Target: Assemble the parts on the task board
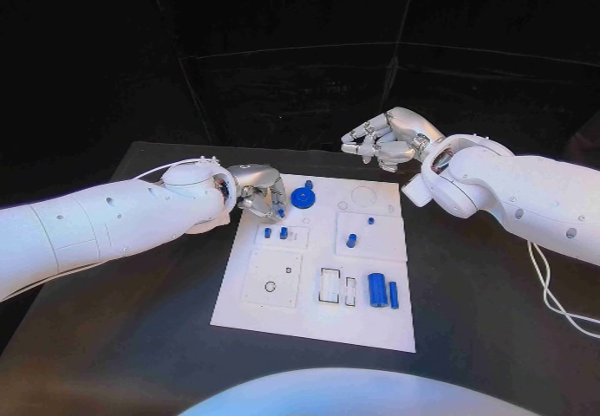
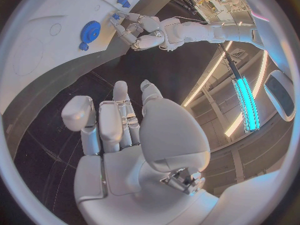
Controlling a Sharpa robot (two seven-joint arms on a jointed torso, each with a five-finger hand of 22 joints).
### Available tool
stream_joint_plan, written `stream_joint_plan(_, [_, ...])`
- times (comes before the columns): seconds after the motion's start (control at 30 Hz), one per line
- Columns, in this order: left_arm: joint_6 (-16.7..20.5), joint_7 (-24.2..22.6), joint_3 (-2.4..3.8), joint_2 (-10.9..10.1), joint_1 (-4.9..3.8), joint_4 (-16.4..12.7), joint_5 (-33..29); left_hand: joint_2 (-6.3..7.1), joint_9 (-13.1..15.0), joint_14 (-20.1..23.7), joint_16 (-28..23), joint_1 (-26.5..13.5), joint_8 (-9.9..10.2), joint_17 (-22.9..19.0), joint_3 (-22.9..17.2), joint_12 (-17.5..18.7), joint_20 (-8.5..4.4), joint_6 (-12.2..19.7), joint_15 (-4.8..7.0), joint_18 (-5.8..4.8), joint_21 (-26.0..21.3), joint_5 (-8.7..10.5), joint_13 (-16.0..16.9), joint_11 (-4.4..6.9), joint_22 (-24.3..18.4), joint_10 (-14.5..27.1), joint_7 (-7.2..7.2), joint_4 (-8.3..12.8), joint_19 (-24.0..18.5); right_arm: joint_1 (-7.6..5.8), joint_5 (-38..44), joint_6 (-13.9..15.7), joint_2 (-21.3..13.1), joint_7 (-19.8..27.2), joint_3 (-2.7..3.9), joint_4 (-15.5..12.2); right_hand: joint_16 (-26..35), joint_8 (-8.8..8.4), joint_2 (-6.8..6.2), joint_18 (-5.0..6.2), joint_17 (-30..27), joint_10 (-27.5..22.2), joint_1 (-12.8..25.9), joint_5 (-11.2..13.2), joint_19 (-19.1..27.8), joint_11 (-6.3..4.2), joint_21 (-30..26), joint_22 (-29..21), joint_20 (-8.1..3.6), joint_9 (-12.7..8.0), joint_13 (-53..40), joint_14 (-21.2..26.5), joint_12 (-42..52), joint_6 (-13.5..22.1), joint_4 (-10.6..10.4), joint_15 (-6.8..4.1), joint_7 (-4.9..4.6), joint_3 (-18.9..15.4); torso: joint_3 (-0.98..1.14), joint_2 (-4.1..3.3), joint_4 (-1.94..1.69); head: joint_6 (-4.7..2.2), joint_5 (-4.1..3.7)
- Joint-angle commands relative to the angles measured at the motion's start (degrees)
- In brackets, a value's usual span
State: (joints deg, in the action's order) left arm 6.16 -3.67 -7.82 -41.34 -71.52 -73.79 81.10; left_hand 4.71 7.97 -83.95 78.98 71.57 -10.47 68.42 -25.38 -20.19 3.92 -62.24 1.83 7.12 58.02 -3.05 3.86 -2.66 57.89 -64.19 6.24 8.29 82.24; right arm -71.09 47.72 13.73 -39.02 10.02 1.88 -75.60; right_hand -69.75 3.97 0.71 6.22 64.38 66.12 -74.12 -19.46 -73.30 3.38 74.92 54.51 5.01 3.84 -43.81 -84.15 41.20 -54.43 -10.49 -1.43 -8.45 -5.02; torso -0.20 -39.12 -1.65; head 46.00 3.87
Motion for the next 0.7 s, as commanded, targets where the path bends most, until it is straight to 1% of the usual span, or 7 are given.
stream_joint_plan(0.03, [-1.4, 0.7, 0.02, 0.1, -0.01, 0.1, -0.2, 0.14, -0.1, -1.8, 0.2, -0.2, 0.4, -0.1, 0.1, 0.4, -0.18, -0.4, 0.05, -0.32, 0.2, 0.24, 0.1, -0.09, 0.0, -0.4, 0.01, -0.4, 0.3, -0.1, 0.0, -0.1, 0.0, 0.5, 0.03, -0.1, 0.2, 0.35, 0.63, 0.48, 0.0, -0.4, -0.1, -0.2, 0.4, -0.05, -0.4, -0.1, 0.0, 0.1, 0.1, -0.9, -0.2, 0.2, -0.1, 0.27, -0.01, -0.1, -0.01, 0.0, -0.03, 0.04, -0.01])
stream_joint_plan(0.23, [-2.2, 1.1, 0.02, 0.2, 0.0, 0.1, -0.2, 0.13, -0.1, -1.8, 0.1, -0.2, 0.4, -0.2, 0.0, 0.4, -0.19, -0.4, 0.06, -0.29, 0.1, 0.24, 0.1, -0.09, -0.1, -0.4, 0.01, -0.4, 0.3, -0.1, 0.0, -0.1, 0.0, 0.5, 0.03, -0.1, 0.2, 0.35, 0.63, 0.48, 0.0, -0.4, -0.1, -0.2, 0.4, -0.05, -0.4, -0.1, 0.0, 0.1, 0.1, -0.9, -0.2, 0.2, -0.1, 0.27, -0.01, -0.1, -0.06, 0.0, -0.04, 0.08, 0.03])
stream_joint_plan(0.33, [-2.4, 1.0, 0.02, 0.2, 0.0, 0.1, -0.2, 0.13, -0.1, -1.8, 0.1, -0.2, 0.4, -0.2, 0.0, 0.4, -0.19, -0.4, 0.06, -0.29, 0.1, 0.24, 0.1, -0.09, -0.1, -0.4, 0.01, -0.4, 0.3, -0.1, 0.0, -0.1, 0.0, 0.5, 0.03, -0.1, 0.2, 0.35, 0.63, 0.48, 0.0, -0.4, -0.1, -0.2, 0.4, -0.05, -0.4, -0.1, 0.0, 0.1, 0.1, -0.9, -0.2, 0.2, -0.1, 0.27, -0.01, -0.1, -0.01, 0.01, -0.03, 0.18, 0.02])
stream_joint_plan(0.7, [-2.3, 0.3, 0.0, 0.4, 0.04, 0.0, -0.2, 0.23, -0.2, -1.7, 0.1, 0.0, 0.7, -0.2, 0.1, 0.8, -0.18, -0.2, 0.04, -0.3, 0.2, 0.24, 0.1, -0.15, 0.0, -0.3, 0.07, -0.4, 0.2, -0.1, 0.0, -0.1, 0.1, 0.5, 0.03, 0.0, 0.2, 0.35, 0.63, 0.48, 0.0, -0.4, -0.1, -0.2, 0.4, -0.05, -0.4, -0.1, 0.0, 0.1, 0.1, -0.9, -0.2, 0.2, -0.1, 0.27, -0.01, -0.1, 0.0, 0.03, -0.03, 0.25, 0.02])
